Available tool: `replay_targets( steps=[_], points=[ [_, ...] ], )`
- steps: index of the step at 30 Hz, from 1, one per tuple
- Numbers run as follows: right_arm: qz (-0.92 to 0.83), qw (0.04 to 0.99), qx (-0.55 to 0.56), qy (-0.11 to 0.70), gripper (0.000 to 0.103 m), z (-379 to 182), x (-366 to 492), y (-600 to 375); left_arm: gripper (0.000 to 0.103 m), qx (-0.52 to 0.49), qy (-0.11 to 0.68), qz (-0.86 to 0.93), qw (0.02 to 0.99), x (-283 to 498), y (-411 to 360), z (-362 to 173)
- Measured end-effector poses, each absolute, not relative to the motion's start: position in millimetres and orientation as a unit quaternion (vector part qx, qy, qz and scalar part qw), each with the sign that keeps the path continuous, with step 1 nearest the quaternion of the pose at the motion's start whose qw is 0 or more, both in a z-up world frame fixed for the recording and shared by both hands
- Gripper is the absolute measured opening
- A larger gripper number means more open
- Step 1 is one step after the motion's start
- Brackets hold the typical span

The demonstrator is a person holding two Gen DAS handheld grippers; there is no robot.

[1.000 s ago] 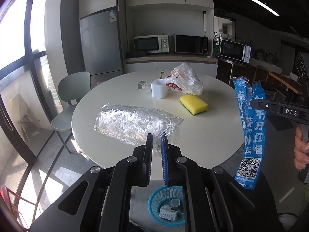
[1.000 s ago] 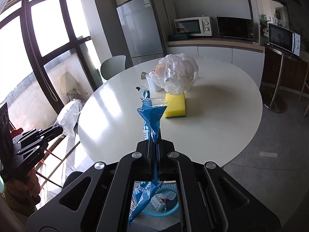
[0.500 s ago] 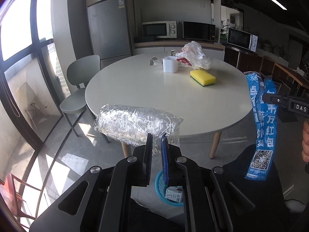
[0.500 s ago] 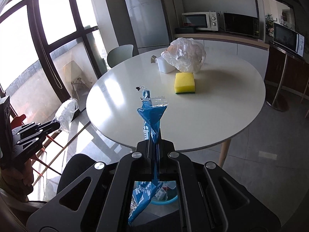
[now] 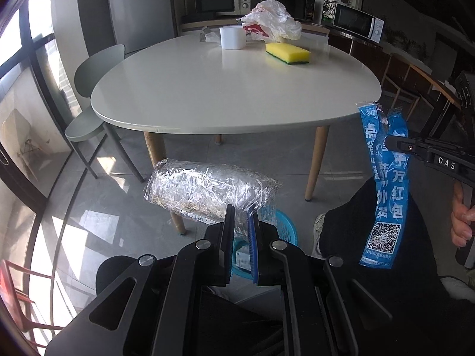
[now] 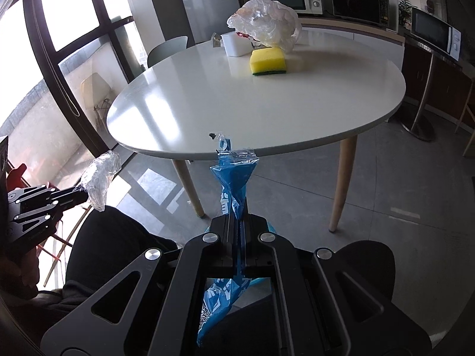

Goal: Collect trash
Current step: 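Carry the clear wrapper and blue wrapper down over the blue wastebasket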

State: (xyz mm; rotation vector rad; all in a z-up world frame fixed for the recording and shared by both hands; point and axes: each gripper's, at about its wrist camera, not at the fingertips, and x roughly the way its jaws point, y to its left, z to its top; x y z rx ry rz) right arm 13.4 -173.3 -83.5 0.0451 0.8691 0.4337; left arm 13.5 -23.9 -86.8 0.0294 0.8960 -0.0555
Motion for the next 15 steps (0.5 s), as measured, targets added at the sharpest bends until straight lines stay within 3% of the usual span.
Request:
replay_targets(
  steps=[15],
  points=[
    [0.171, 0.875, 0.071, 0.447, 0.001, -159, 40, -181, 0.008, -0.02, 0.496, -0.039, 0.867, 45, -28, -159]
  ],
)
